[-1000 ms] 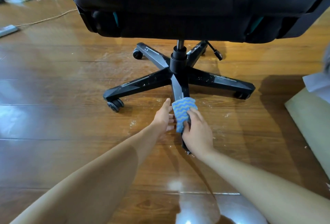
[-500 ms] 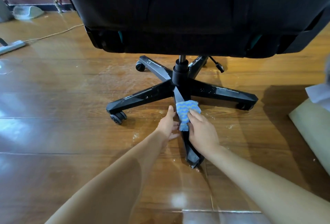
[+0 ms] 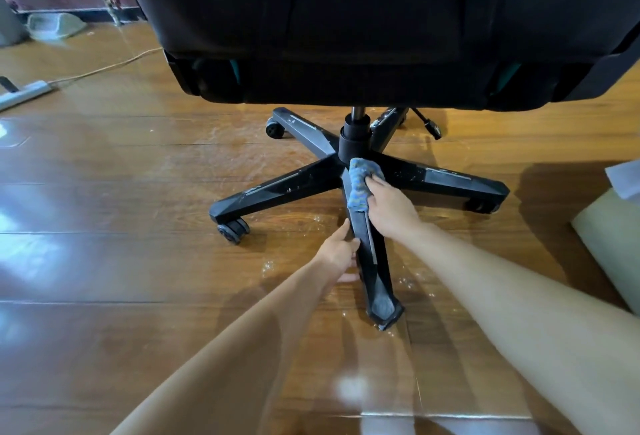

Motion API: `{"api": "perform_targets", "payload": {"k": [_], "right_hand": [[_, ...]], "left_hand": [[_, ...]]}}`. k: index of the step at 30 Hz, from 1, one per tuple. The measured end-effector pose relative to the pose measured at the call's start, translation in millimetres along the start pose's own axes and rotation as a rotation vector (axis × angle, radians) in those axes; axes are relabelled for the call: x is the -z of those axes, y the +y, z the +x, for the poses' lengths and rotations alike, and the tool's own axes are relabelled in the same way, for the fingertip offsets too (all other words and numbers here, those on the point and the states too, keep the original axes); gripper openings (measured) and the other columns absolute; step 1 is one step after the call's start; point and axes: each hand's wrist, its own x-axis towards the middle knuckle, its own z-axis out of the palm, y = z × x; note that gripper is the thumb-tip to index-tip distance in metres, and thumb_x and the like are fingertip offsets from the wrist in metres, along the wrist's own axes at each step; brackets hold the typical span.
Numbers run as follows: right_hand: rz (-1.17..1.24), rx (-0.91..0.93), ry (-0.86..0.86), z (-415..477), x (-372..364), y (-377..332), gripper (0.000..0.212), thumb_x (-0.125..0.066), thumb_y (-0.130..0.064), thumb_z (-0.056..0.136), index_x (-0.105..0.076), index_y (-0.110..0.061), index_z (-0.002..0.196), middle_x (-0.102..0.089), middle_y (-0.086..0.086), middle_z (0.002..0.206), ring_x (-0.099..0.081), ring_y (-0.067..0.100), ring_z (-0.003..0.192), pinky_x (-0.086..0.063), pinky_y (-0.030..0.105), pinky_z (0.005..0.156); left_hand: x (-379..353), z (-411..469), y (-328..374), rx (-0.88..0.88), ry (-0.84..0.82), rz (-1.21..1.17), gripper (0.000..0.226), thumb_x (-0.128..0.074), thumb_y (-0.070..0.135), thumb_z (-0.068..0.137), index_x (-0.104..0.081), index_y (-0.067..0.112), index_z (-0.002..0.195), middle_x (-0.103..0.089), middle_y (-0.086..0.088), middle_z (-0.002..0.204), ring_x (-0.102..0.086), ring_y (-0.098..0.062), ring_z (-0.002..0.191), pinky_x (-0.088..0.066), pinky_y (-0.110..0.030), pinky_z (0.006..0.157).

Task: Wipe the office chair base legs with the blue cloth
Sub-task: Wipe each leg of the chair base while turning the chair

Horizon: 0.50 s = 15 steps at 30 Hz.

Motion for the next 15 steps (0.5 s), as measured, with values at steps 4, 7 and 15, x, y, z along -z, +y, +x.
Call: {"api": "perform_targets", "payload": {"k": [4,7,15], "right_hand": [[0.025,0.023,0.089,-54,-13,12,0.052,-0.039,-0.018,0.107,-0.038,-0.022,0.159,-0.033,-0.007,0.167,-0.043,0.021,0.147,-0.042,0.039,0.114],[0.007,0.051,0.097,-70,-21,18,0.053,-0.042,-0.016,0.106,-0.039,-0.021,0.159,-0.033,-0.007,0.167,-0.047,0.022,0.144,-0.044,0.038,0.111],[-0.201,0.110,0.026,-7,-4,-10,0.066,-0.049,-0.005,0.100,-0.030,-0.016,0.162,-0.016,-0.002,0.173,-0.026,0.017,0.155,-0.038,0.033,0.117]], "left_hand": [[-3,3,-8,-0.023,0.000,0.023,0.061,-0.044,0.028,0.116,-0.020,0.051,0.166,-0.069,-0.002,0.139,-0.069,-0.025,0.122,-0.059,-0.048,0.104],[-1,4,-11,-0.041,-0.013,0.038,0.062,-0.045,0.031,0.115,-0.017,0.054,0.165,-0.072,-0.004,0.133,-0.071,-0.027,0.119,-0.060,-0.049,0.103],[9,4,-4,-0.018,-0.084,0.129,0.066,-0.044,0.033,0.115,-0.007,0.054,0.166,-0.069,-0.014,0.137,-0.070,-0.027,0.121,-0.060,-0.037,0.096]]}}
